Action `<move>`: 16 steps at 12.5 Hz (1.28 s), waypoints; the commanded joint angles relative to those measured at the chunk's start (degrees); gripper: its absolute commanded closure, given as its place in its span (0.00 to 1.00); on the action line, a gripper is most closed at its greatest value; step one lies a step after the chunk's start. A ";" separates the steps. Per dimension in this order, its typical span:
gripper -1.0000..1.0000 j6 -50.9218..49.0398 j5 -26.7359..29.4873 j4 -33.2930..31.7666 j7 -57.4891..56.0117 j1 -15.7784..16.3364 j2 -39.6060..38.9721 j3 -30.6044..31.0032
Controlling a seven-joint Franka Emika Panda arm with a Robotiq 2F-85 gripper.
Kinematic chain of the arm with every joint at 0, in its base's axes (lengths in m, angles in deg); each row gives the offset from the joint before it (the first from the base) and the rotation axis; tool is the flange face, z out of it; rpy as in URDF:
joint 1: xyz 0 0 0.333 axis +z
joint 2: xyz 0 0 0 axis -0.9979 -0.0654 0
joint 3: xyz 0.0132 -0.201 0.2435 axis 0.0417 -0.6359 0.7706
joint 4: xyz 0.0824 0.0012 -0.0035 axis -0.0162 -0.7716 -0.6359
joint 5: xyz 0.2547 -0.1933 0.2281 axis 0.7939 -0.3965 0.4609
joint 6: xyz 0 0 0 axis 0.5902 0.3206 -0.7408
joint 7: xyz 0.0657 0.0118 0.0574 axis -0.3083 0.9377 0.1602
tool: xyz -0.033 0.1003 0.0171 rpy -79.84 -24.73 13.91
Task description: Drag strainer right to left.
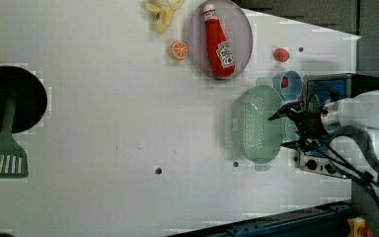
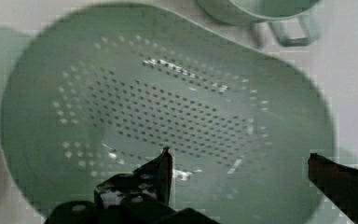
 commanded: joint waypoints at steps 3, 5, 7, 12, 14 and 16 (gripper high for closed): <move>0.00 13.01 -0.26 -3.12 17.04 1.43 -3.66 1.19; 0.00 20.02 -0.27 -4.20 19.64 1.70 -8.03 1.69; 0.00 23.50 -0.26 -4.65 19.64 1.96 -11.33 2.55; 0.00 25.99 -0.11 -4.82 20.93 3.31 -13.95 2.65; 0.00 26.04 -0.11 -4.87 21.22 4.24 -14.15 2.68; 0.00 26.66 0.14 -4.61 22.87 5.60 -14.33 2.70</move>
